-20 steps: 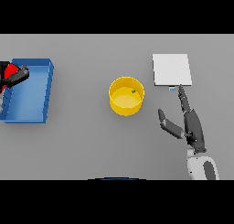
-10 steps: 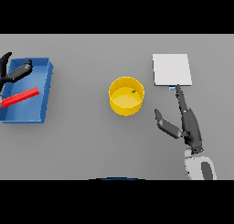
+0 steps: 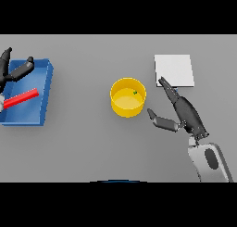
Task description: Pick up the red beaker and tilt it to pour out 1 green nut into yellow bowl. Pick up the yellow bowl and place it on the metallic measuring scale.
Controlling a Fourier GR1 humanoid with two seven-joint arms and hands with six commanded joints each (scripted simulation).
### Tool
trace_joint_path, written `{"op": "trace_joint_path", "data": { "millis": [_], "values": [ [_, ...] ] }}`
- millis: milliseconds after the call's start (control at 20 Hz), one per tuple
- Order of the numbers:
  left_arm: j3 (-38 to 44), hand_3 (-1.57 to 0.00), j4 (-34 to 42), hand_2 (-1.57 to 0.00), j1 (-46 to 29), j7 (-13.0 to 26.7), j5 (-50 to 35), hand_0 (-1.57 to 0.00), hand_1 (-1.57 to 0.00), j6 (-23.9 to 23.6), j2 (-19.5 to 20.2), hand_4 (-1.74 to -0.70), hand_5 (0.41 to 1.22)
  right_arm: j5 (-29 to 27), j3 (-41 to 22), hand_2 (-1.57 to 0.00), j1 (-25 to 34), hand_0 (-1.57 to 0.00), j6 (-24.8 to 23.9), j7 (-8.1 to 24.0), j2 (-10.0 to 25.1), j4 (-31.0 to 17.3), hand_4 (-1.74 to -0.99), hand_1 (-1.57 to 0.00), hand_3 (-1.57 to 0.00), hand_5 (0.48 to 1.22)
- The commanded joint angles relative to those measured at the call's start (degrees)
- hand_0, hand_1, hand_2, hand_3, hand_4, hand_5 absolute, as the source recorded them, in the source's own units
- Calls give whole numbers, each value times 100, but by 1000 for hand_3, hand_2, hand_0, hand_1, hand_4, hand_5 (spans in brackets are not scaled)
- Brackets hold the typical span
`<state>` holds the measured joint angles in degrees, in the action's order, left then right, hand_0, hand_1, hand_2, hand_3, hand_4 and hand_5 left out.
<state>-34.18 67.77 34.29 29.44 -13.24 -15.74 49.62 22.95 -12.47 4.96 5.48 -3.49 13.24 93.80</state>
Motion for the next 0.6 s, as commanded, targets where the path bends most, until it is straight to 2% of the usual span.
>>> {"op": "trace_joint_path", "data": {
  "millis": [0,150,250,400,550],
  "values": [
    [6,-6,-11,-6,10,-11,-3,-8,-6,-7,-11,-792,709,195,-95,1,154,1,85,110,132,-73,-1268,1,1,691],
    [-18,-2,37,-3,-38,-48,7,-3,-3,3,22,-795,708,923,-497,1,696,1,306,71,582,-292,-1279,1,1,671],
    [-13,-1,33,-1,-90,-27,2,-2,-1,8,75,-793,712,1245,-765,1,1042,1,571,-75,835,-433,-1276,1,1,668],
    [-17,0,17,0,-59,-89,-13,0,0,17,14,-795,721,1533,-1085,1,1494,1,856,-196,939,-690,-1269,1,1,662],
    [-56,0,75,0,23,21,10,0,0,27,2,-798,723,1666,-1334,1,1897,1,1086,-275,871,-1038,-1274,1,1,656]
  ]
}}
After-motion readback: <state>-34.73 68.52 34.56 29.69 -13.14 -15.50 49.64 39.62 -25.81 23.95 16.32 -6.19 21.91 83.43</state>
